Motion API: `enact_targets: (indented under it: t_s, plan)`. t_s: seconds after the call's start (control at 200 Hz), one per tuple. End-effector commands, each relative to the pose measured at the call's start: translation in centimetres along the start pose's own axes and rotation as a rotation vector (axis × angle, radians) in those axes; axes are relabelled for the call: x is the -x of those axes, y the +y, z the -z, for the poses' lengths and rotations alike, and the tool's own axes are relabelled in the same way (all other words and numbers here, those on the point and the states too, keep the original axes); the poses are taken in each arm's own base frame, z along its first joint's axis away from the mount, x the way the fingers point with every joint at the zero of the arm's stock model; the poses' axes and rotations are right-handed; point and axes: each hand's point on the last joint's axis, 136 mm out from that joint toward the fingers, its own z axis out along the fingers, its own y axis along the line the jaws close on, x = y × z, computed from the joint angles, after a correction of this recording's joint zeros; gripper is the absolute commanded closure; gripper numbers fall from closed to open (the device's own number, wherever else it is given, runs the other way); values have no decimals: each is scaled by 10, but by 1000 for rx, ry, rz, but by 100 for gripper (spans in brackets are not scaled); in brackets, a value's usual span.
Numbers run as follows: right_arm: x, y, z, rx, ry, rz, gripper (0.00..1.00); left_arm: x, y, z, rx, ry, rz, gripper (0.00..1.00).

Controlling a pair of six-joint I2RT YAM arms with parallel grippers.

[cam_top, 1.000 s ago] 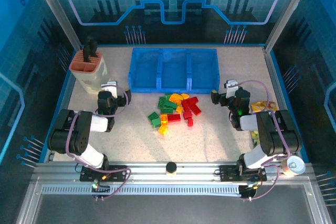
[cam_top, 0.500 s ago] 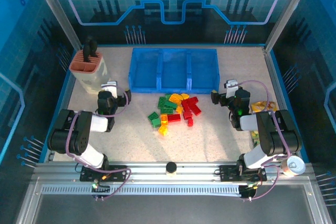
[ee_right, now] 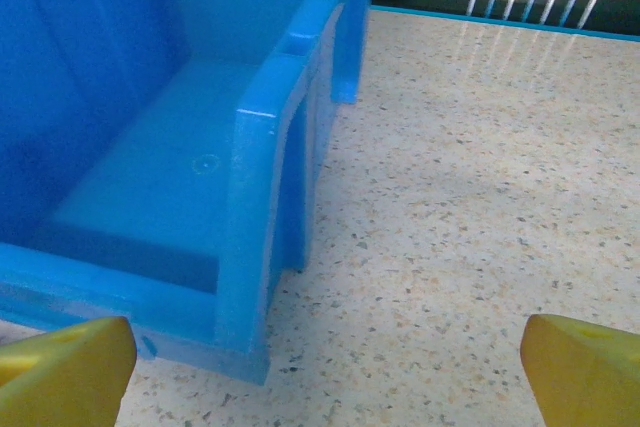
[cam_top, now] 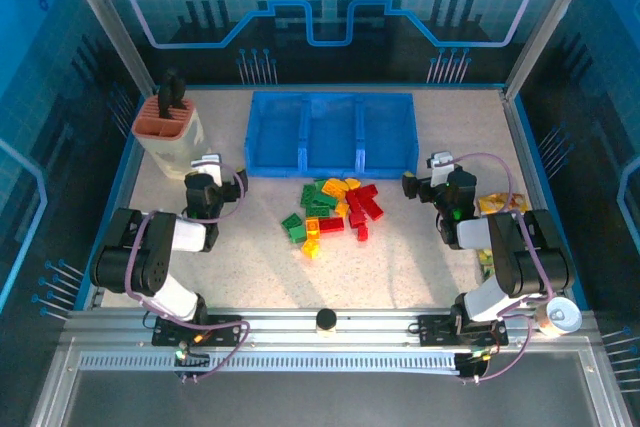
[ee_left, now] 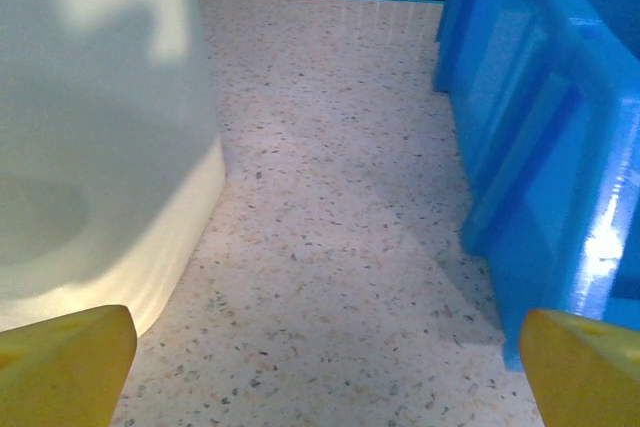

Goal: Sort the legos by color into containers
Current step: Pick up the lego from the middle-left of the table.

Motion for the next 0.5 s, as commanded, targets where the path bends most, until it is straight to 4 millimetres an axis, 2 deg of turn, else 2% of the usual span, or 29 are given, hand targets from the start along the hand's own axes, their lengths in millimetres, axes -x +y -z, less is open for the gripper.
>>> enact_targets:
  t_s: [0.0, 0.075, 0.135, 0.265, 0.31, 0.35, 0.36, 0.37, 0.4, 0.42, 0.455, 0.495]
  plan:
    - [22, -15, 7, -140, -27, 7, 0, 21, 5, 9, 84, -96, -4, 1]
    - [44, -11, 17, -128, -8, 29, 0, 27, -1, 17, 64, -127, -27, 1]
    - [77, -5, 31, -100, -78, 30, 0, 47, 5, 29, 175, -138, -50, 1]
    - [149, 13, 64, -46, -226, 46, 0, 104, -1, 41, 207, -25, -39, 1]
    - [163, 1, 72, -97, -191, -85, 0, 123, -5, 48, 194, 19, 10, 1]
    - [152, -19, 81, -193, -42, -287, 0, 136, -6, 57, 193, 66, 78, 1]
    - [144, -27, 86, -237, 11, -336, 0, 137, -3, 59, 206, 79, 100, 1]
    - [144, -37, 91, -293, 28, -400, 0, 139, -1, 61, 221, 83, 134, 1]
    - [124, -60, 110, -455, 133, -553, 0, 137, 6, 67, 255, 122, 253, 1]
    - [112, -69, 121, -530, 192, -636, 0, 134, 6, 69, 229, 162, 330, 1]
    - [108, -69, 123, -501, 244, -677, 0, 130, -10, 69, 74, 243, 408, 1]
    - [114, -48, 112, -329, 284, -643, 0, 132, -35, 72, -107, 295, 449, 1]
